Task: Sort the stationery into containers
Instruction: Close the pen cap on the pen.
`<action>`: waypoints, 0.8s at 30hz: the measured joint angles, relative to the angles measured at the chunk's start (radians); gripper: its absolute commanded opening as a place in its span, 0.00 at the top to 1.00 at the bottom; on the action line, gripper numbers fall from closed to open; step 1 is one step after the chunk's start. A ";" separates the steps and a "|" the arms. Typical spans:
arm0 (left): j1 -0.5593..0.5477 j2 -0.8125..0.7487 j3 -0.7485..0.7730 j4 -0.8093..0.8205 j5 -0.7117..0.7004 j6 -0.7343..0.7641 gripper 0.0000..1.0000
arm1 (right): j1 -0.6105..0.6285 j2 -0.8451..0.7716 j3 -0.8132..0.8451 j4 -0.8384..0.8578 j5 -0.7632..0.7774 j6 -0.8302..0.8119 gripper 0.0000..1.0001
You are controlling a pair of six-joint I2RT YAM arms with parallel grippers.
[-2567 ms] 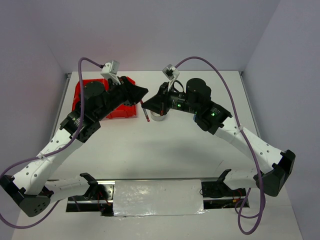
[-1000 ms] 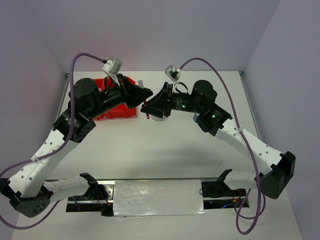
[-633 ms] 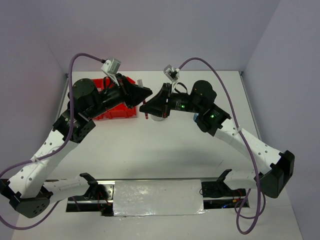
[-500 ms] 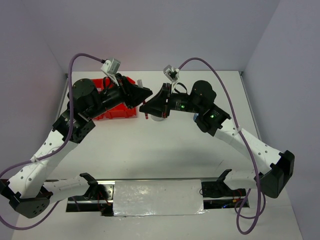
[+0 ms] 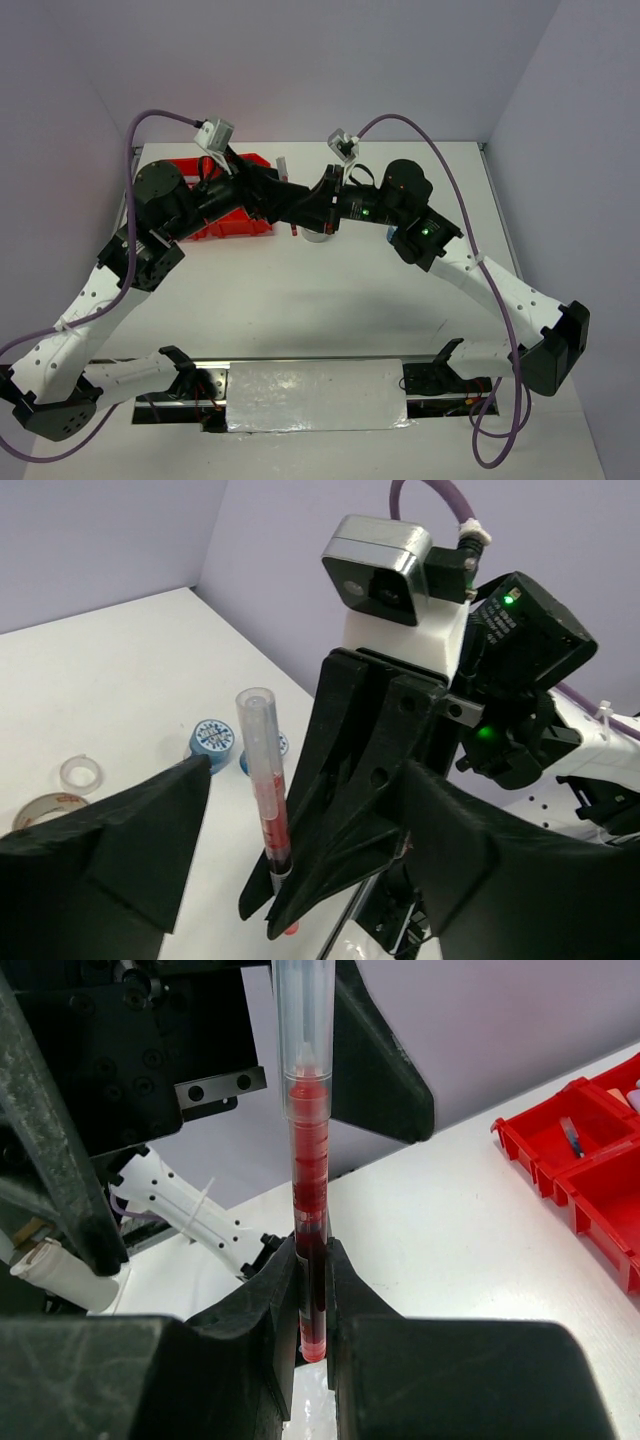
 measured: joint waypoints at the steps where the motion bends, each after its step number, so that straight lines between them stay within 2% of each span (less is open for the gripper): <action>1: 0.000 0.000 0.000 -0.003 -0.004 0.004 0.03 | 0.000 0.000 0.003 -0.004 0.000 0.000 1.00; 24: 0.003 0.042 0.130 -0.074 -0.069 0.085 0.01 | 0.006 0.001 0.018 -0.069 0.000 -0.026 1.00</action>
